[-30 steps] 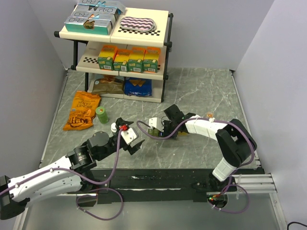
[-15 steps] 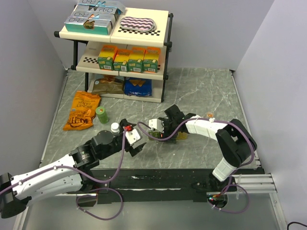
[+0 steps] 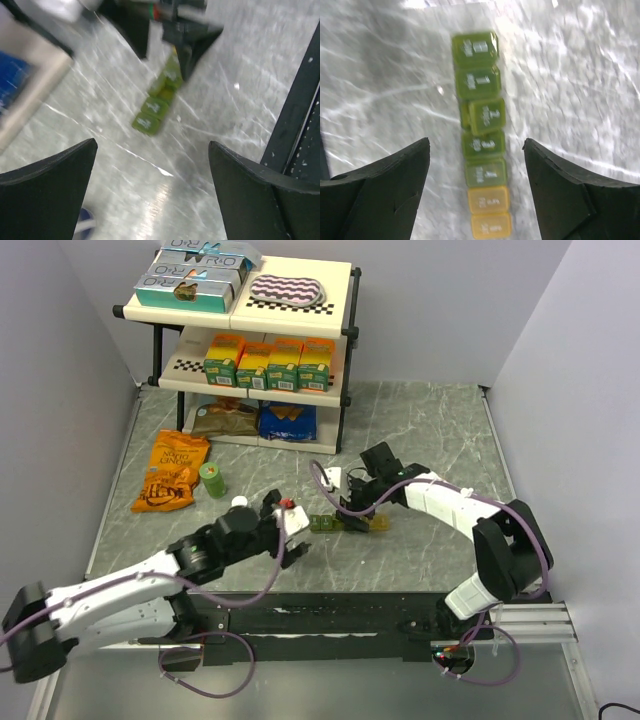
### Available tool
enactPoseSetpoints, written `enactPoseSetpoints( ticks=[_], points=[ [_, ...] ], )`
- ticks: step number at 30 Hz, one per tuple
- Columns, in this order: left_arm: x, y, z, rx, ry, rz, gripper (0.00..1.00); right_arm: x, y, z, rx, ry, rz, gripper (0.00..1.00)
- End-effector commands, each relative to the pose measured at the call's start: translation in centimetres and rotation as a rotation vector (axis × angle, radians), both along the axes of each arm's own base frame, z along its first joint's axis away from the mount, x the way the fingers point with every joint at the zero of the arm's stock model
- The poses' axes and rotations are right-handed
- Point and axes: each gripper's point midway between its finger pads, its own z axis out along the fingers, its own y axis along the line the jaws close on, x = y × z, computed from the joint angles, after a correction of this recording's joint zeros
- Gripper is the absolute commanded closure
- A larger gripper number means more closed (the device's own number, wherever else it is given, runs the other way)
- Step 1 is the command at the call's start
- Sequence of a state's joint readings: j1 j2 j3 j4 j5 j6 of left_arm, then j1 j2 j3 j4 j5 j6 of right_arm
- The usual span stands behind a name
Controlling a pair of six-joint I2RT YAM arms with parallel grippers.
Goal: Sort the pills into containers
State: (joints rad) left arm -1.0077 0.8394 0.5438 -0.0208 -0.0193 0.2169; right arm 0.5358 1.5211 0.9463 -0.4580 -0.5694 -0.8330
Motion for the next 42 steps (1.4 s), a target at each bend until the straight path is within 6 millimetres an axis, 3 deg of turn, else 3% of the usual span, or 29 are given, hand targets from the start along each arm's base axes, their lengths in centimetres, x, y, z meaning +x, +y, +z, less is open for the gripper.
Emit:
enactPoseSetpoints(
  ticks=[1, 3, 4, 6, 13, 19, 27, 36, 42],
  points=[
    [3.0, -1.4, -0.6, -0.048, 0.160, 0.121, 0.07, -0.1, 2.3, 2.0, 0.101, 0.070, 0.009, 0.19],
    [3.9, -2.3, 0.1, -0.131, 0.278, 0.162, 0.15, 0.3, 2.5, 1.9, 0.101, 0.080, -0.009, 0.19],
    [4.0, -3.0, -1.1, -0.123, 0.338, 0.153, 0.29, 0.8, 2.5, 2.0, 0.099, 0.075, -0.023, 0.19],
    [4.5, -3.8, -1.1, -0.164, 0.419, 0.198, 0.32, 1.1, 2.5, 1.5, 0.079, 0.085, -0.045, 0.20],
    [5.0, -5.3, -6.9, -0.202, 0.648, 0.301, 0.54, 2.0, 2.3, 0.6, 0.033, 0.111, -0.087, 0.23],
    [5.1, -5.3, -8.3, -0.274, 0.705, 0.363, 0.68, 2.8, 2.2, 0.0, 0.000, 0.135, -0.135, 0.29],
    [6.0, -5.3, -8.8, -0.379, 0.733, 0.408, 0.75, 3.8, 2.2, -0.6, -0.027, 0.157, -0.198, 0.36],
    [7.2, -4.6, -10.0, -0.472, 0.776, 0.475, 0.75, 4.5, 2.1, -0.9, -0.042, 0.158, -0.243, 0.45],
    [8.3, -4.4, -8.4, -0.616, 0.770, 0.480, 0.73, 4.4, 2.2, -0.4, -0.017, 0.171, -0.244, 0.45]
  ],
)
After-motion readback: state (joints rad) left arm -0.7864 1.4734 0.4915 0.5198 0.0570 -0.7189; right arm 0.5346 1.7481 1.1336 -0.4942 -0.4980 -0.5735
